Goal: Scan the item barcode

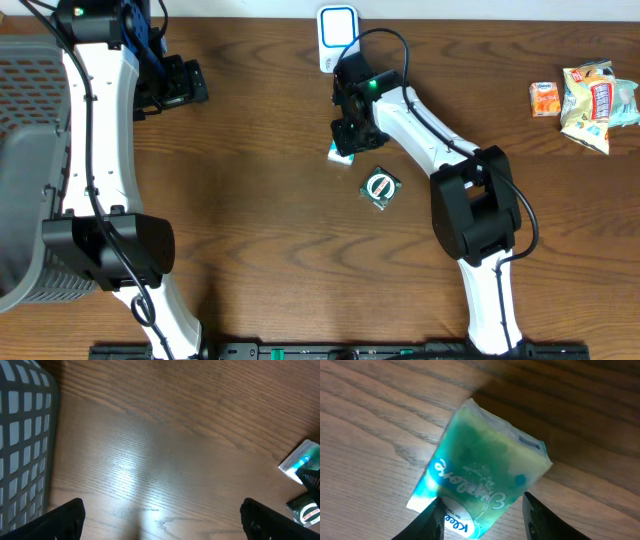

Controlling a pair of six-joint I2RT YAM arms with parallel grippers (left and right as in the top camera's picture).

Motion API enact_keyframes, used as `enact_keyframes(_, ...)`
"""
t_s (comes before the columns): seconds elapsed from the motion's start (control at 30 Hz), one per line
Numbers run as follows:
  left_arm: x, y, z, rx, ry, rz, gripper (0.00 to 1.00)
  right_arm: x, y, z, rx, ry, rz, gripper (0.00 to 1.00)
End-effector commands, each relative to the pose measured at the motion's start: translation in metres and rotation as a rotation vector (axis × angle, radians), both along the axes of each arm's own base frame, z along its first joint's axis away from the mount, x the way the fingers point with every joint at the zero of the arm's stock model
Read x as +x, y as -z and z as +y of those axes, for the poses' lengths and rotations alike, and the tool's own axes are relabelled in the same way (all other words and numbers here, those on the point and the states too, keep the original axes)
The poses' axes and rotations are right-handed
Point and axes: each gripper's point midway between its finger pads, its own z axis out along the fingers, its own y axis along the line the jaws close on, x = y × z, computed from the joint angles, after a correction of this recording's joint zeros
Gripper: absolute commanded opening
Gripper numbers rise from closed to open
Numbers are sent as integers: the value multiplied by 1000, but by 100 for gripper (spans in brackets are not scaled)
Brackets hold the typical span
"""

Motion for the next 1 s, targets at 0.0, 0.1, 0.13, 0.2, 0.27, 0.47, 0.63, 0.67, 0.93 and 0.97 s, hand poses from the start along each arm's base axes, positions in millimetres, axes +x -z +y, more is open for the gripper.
enact_keyframes(0.0,0,1,3,9,0,5,98,1,2,-13,-26,53,11,45)
enact_keyframes(0.1,0,1,3,9,1,5,98,-1,2,-14,5,83,43,44)
enact_keyframes(0.13,0,1,3,10,0,6,98,-3,1,-12,31,84,60,44)
enact_keyframes(0.2,0,1,3,9,0,5,98,-6,0,-9,77,87,91,42)
enact_keyframes(0.27,0,1,3,9,1,6,98,-6,-3,-11,111,99,111,38)
enact_keyframes(0.47,0,1,3,9,0,6,98,-4,-21,-29,115,182,153,32)
enact_keyframes(0.63,0,1,3,9,1,6,98,-2,-37,-19,112,144,128,34)
enact_keyframes(0.67,0,1,3,9,1,5,98,-1,-37,-16,108,134,115,34)
enact_keyframes(0.93,0,1,3,9,1,6,98,14,-36,13,-65,108,-107,40)
enact_keyframes(0.97,0,1,3,9,1,6,98,15,-36,12,-104,124,-133,40)
